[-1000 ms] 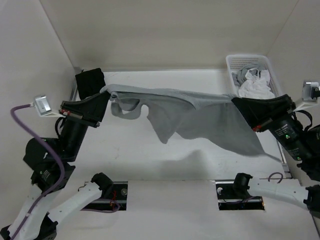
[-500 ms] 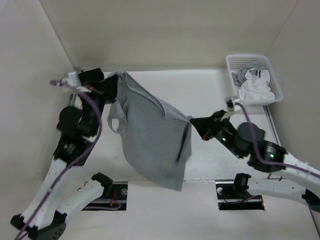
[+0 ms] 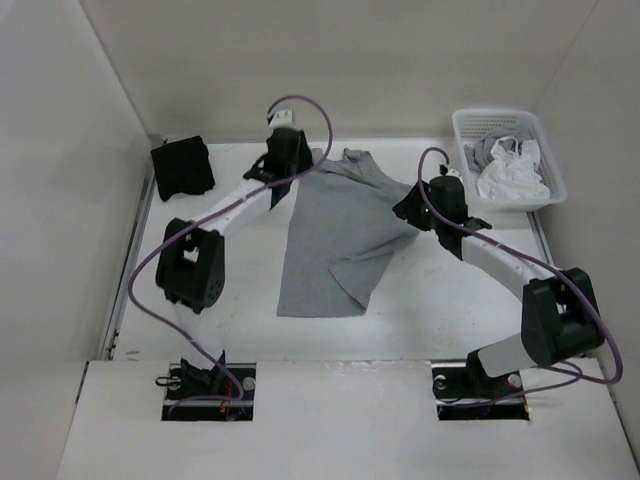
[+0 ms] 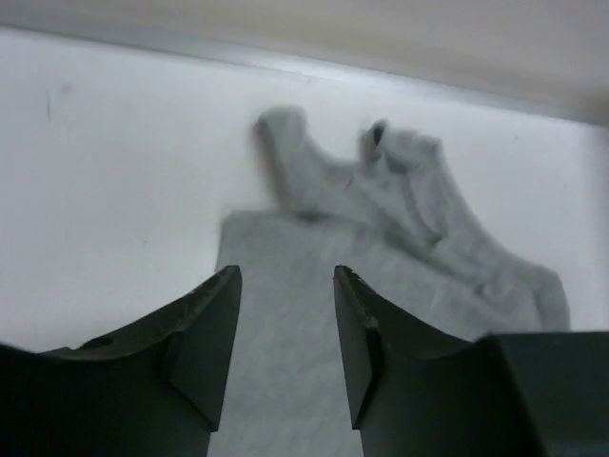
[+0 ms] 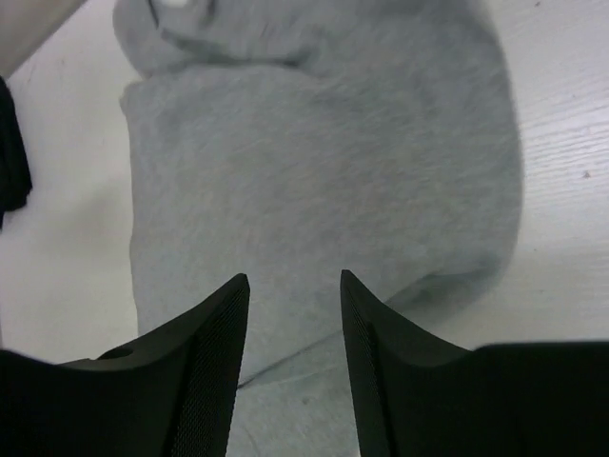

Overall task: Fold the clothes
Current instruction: Flatten the tank top out

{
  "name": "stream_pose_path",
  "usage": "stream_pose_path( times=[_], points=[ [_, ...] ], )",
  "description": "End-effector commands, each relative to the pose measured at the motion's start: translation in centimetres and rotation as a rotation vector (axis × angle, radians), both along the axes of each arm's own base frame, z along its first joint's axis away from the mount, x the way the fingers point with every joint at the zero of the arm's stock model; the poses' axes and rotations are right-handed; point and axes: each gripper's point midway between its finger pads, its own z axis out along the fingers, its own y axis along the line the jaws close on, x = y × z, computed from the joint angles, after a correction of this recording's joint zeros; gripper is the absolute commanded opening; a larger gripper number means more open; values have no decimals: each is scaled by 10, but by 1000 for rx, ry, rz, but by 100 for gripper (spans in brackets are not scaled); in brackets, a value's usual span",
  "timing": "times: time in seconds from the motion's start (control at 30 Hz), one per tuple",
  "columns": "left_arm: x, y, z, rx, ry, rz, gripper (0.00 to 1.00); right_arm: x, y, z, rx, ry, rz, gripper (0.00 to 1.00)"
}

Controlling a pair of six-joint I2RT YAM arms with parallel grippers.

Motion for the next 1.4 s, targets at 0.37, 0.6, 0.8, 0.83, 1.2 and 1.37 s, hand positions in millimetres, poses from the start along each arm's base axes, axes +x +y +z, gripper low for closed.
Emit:
stream_pose_path(
  times=[0.37, 0.6, 0.8, 0.83, 1.2, 1.37],
  points=[
    [-266, 56, -110, -150, 277, -10, 13, -123, 156, -43, -205, 9, 489, 23],
    [-325, 63, -151, -228, 394, 8, 29, -113, 183, -72, -266, 56, 482, 39],
    [-334, 64, -159, -239, 406, -2, 33, -101, 185, -83, -345, 74, 417, 39],
    [-335, 64, -160, -235, 408, -5, 33, -100, 185, -84, -356, 75, 411, 39],
    [-340, 59, -159, -250, 408, -45, 33, -90, 173, -98, -495, 116, 326, 29],
    [-342, 58, -160, -256, 412, -54, 33, -90, 176, -101, -508, 129, 326, 32]
  ],
)
